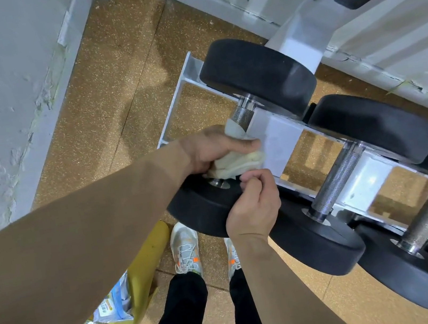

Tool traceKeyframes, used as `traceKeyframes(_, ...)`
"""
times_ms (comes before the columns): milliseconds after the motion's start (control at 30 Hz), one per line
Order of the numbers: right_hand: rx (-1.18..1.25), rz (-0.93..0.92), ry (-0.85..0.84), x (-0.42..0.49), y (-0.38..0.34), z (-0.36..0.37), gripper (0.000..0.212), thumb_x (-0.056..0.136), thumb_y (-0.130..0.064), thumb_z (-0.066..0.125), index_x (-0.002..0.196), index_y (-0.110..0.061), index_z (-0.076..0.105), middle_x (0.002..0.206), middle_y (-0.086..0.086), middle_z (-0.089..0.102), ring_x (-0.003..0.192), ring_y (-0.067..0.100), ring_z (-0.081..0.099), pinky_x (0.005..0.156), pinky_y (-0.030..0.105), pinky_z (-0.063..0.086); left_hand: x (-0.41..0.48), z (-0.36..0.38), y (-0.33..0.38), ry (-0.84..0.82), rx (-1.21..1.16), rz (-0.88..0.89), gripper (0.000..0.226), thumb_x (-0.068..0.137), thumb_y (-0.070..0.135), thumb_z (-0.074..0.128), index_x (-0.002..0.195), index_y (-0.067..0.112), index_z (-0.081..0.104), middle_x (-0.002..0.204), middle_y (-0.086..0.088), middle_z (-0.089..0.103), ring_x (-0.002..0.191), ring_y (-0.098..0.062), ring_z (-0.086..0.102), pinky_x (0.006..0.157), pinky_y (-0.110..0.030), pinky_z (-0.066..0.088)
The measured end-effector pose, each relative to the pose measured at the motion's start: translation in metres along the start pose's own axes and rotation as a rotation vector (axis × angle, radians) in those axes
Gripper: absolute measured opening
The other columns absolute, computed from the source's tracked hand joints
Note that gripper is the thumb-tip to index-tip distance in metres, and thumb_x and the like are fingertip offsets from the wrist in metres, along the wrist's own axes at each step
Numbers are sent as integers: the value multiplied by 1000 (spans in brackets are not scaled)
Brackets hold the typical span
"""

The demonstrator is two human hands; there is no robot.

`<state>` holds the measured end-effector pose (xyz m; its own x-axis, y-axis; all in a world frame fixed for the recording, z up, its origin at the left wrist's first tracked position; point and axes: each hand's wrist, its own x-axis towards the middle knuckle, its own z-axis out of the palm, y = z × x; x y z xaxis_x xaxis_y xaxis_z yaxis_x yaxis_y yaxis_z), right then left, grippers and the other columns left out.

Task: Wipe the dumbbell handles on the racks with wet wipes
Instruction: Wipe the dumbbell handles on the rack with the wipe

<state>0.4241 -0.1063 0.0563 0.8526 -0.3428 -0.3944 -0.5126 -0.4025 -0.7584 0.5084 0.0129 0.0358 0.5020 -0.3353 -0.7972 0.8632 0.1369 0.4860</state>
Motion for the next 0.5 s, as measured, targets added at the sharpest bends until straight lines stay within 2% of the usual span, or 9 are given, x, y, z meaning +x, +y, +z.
traceKeyframes(100,-3,-14,3,0,1,0,23,81,-26,37,76,-20,59,79,-2,64,82,14,59,69,20,41,8,-4,12,-163,-72,14,21,79,23,72,91,7,66,83,-7,72,75,-21,71,69,-32,58)
traceKeyframes(200,-6,-13,2,1,2,0,24,81,-25,38,77,-17,61,78,-3,63,81,12,58,69,20,40,15,-5,30,-194,-97,16,20,84,25,67,93,7,67,80,-4,72,71,-17,70,65,-27,58)
traceKeyframes(267,-4,-14,1,2,2,1,24,81,-25,39,77,-17,61,78,-3,63,79,11,57,68,20,40,18,-6,38,-197,-124,21,14,92,20,65,98,8,68,82,-2,74,72,-15,71,69,-26,60)
traceKeyframes(333,-6,-21,-4,1,1,0,24,81,-24,38,77,-17,61,77,-2,62,78,11,56,67,20,40,20,-1,37,-134,-165,68,11,92,17,70,99,9,70,85,-3,74,74,-17,71,70,-28,60)
traceKeyframes(400,-14,-20,-14,1,1,0,24,82,-24,38,77,-18,60,77,-1,62,78,12,56,66,20,39,18,5,29,21,-182,134,9,89,15,74,95,9,71,80,-3,74,69,-17,71,61,-26,57)
traceKeyframes(467,-19,-5,-14,1,1,0,24,82,-26,37,77,-19,59,79,1,63,80,15,58,68,22,41,11,6,17,115,-85,138,11,88,17,76,92,9,70,76,-2,75,67,-15,71,58,-23,55)
traceKeyframes(500,-23,1,-12,1,2,0,24,82,-27,36,77,-19,58,79,2,63,80,16,58,68,24,41,4,4,11,127,37,105,13,87,20,78,92,10,70,76,-1,75,67,-14,71,57,-23,54)
